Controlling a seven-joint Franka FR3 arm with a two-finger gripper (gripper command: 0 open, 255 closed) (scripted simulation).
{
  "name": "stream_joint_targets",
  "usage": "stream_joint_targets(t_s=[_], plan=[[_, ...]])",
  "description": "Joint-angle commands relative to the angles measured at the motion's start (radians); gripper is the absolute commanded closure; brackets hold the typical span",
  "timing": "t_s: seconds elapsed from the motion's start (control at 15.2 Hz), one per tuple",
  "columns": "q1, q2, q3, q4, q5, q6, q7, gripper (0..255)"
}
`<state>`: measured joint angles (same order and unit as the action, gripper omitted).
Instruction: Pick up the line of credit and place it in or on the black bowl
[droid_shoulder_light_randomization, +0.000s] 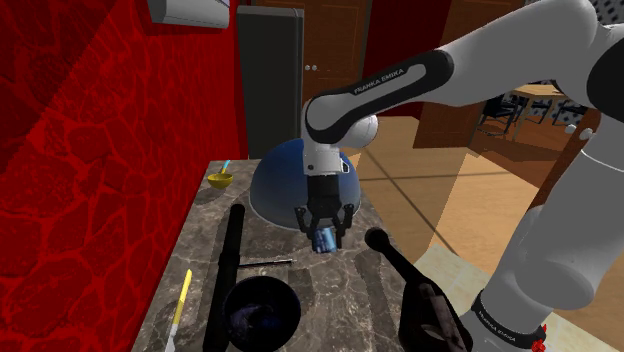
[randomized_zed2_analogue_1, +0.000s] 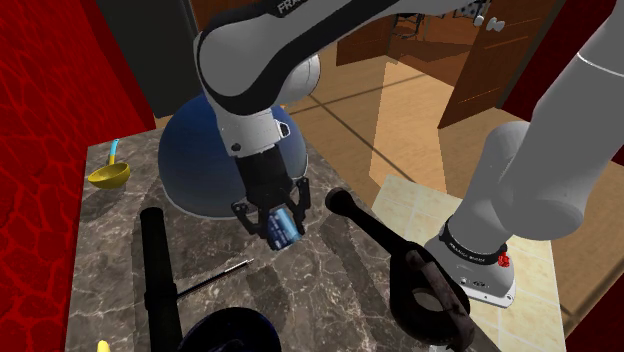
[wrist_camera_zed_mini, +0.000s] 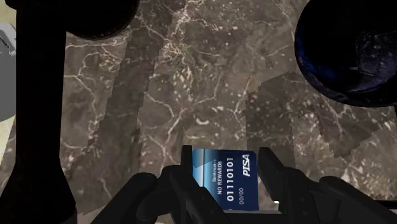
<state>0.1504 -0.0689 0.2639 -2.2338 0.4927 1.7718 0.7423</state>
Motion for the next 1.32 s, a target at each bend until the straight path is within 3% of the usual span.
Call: stream_joint_targets(t_s=[0.0,1.25], plan=[[-0.001,-0.011,-0.002,0.013,-0.001,-0.023,0.008,255],[-0.01,-0.087,-0.021,0.178,-0.004,-0.25,0.09,255]])
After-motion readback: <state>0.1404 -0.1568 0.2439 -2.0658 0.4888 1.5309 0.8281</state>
